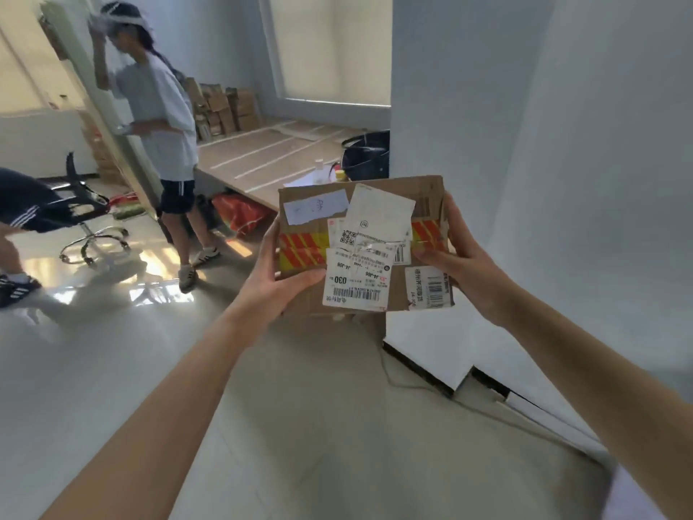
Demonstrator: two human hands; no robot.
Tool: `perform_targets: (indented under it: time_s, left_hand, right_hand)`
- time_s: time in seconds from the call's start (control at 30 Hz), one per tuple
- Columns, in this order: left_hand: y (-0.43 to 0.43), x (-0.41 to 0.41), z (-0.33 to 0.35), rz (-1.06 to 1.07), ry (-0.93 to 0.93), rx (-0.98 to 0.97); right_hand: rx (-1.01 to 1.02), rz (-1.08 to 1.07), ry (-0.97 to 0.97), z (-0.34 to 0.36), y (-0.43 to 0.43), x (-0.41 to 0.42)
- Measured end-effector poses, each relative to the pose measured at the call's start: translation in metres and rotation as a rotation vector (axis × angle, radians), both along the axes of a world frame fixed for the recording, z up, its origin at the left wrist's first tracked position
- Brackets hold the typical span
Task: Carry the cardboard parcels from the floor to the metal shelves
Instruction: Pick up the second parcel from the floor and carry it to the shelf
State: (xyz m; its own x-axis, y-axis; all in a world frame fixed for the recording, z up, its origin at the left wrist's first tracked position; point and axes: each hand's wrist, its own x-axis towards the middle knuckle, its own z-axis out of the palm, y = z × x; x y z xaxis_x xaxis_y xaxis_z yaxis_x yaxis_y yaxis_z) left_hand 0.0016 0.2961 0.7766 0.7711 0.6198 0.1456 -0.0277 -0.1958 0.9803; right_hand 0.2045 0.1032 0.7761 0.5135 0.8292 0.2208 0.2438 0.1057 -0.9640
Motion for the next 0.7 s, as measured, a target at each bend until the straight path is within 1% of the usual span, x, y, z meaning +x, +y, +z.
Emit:
perform_targets:
  time_s: [0.1,0.2,0.37,0.57,0.7]
  left_hand:
    - [-0.033,0.03,0.063,-0.123,-0.02,0.06]
    - [-0.079,0.058,0.098,-0.255,-0.036,0.1]
    - [-0.185,0.1,0.127,-0.457,-0.04,0.136]
    - [-0.334,0.146,0.152,-0.671,-0.094,0.164]
    - [-0.452,0.172,0.164,-0.797,-0.124,0.14]
  right_hand:
    - [0.08,-0.129,-0.001,0.053,-0.058,0.007]
    - [0.123,-0.286,0.049,0.081,-0.128,0.006]
    - [0.157,-0.507,0.063,0.11,-0.257,-0.003]
    - [0.156,-0.714,-0.008,0.142,-0.424,-0.02]
    - [0.137,-0.843,-0.072,0.159,-0.543,-0.033]
